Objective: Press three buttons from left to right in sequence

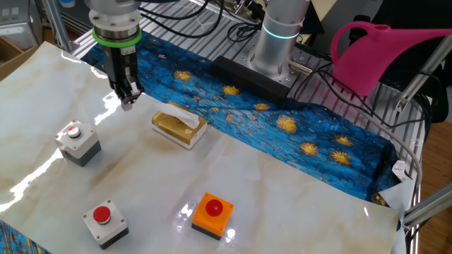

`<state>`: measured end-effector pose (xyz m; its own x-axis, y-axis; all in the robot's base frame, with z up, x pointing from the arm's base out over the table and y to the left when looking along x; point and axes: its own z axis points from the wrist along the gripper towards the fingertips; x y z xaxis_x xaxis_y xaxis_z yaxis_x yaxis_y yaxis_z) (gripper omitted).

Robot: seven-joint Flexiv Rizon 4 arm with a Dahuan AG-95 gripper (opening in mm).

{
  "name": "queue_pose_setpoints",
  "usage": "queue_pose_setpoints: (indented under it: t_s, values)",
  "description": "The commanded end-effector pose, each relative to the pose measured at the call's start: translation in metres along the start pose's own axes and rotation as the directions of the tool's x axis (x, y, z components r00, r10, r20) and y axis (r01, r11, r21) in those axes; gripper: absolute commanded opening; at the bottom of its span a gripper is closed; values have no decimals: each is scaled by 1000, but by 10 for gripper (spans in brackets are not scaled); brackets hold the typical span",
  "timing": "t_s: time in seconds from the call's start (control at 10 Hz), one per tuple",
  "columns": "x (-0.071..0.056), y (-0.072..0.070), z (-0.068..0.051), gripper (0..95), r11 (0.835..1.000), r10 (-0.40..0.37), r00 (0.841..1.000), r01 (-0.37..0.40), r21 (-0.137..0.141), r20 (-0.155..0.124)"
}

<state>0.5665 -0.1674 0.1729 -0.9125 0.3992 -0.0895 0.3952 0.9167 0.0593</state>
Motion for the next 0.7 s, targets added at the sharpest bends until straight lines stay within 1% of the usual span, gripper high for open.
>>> queue_pose_setpoints:
  t_s: [0.1, 0.2, 0.3, 0.4, 0.7]
  values:
    - [-11, -1, 6, 190, 1000, -17, 999, 17, 15, 35]
    - [-16, -3, 7, 190, 999, -26, 999, 25, 22, 46]
    - [-25, -7, 6, 190, 999, -36, 998, 35, 22, 46]
    - [-33, -6, 4, 190, 999, -32, 998, 31, 21, 50]
    - [-59, -8, 1, 190, 999, -46, 998, 45, 12, 42]
